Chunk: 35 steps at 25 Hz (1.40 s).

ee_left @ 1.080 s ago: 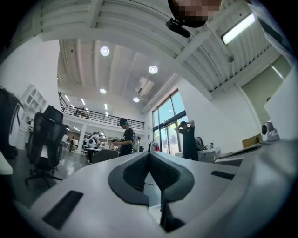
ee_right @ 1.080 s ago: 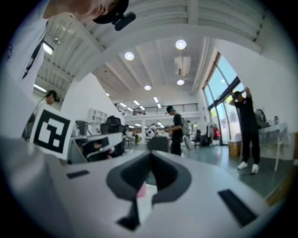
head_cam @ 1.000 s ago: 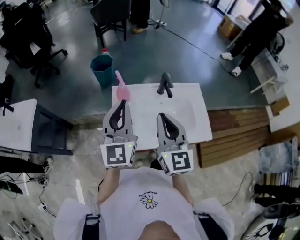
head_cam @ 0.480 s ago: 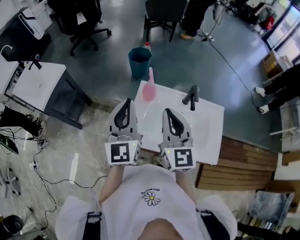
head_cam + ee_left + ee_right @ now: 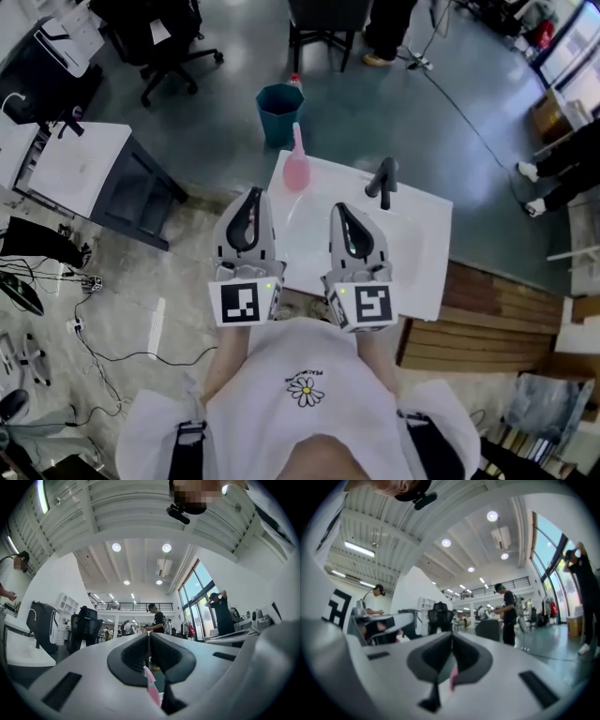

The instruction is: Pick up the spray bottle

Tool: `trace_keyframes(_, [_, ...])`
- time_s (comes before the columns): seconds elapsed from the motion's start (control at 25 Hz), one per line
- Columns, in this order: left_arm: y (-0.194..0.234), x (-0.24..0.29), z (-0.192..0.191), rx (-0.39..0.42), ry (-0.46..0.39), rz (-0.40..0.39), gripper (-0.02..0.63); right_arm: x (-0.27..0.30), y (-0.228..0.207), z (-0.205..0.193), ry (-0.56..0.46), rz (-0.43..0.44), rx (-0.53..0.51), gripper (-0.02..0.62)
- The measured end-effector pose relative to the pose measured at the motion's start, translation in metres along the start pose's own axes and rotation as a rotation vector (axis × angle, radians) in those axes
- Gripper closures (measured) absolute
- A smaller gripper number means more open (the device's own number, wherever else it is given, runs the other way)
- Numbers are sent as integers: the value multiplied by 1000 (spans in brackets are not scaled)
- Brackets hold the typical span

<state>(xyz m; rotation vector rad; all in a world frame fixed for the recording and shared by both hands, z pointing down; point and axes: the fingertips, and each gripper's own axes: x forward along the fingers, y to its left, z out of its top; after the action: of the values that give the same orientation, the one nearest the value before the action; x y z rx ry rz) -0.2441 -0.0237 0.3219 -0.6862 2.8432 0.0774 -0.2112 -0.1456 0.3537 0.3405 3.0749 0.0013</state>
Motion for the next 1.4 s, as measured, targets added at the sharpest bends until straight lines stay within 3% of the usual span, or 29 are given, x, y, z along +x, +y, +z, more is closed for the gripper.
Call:
trace_keyframes(0.28, [-8,12,-10,-11,53,-61,513,3,-3,-3,15,-8,10,565])
trace_keyframes(0.68, [-15,54,-19,-46,67,-160,347,-15,-22,-1,20,-83,-7,566])
trace_keyframes(1.12, [-5,117,-81,-72,150,-189,308,-37,-43,1,45,-200,-41,565])
trace_keyframes(1.4, [-11,149,-133,-46,251,-202,308,-45,-49,-2,70,-249,-62,566])
